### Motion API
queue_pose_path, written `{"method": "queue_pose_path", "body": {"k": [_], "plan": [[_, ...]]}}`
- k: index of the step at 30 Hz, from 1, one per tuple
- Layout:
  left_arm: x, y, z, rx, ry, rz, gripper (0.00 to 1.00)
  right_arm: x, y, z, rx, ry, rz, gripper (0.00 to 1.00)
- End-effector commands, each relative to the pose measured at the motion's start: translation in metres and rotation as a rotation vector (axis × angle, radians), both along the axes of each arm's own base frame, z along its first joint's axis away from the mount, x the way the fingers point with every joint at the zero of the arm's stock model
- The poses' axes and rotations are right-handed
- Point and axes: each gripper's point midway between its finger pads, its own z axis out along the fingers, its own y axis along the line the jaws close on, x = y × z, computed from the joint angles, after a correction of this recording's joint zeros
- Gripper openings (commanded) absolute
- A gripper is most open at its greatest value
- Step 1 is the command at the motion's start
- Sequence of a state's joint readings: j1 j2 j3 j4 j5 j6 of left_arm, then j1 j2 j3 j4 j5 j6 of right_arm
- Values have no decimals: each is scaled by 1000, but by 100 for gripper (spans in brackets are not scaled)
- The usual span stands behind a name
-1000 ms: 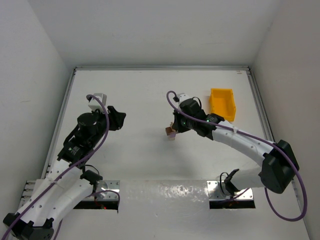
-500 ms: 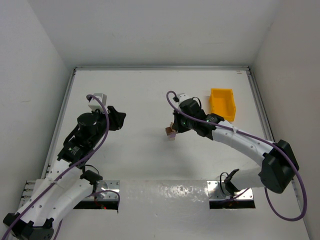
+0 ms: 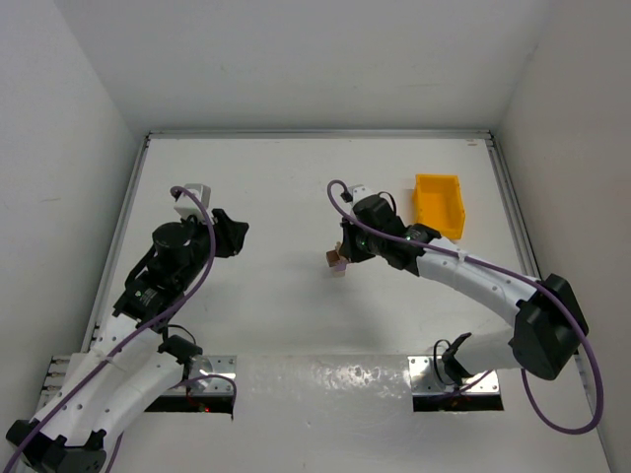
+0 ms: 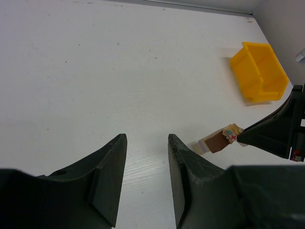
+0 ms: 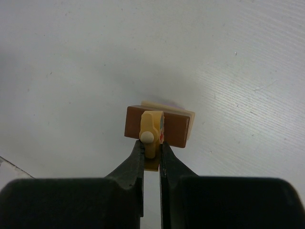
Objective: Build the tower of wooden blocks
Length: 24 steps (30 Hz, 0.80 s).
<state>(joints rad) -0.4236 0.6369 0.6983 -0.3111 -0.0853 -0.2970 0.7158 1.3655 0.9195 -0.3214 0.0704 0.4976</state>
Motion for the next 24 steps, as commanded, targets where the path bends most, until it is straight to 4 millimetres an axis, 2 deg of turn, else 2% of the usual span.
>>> {"method": "queue_pose_path", "body": {"k": [1, 24], "plan": [[4, 1, 11, -21, -41, 6, 37, 2, 7, 2, 27, -12, 7, 9], [3, 1, 11, -26, -41, 5, 37, 1, 11, 7, 43, -22, 15, 30]]}}
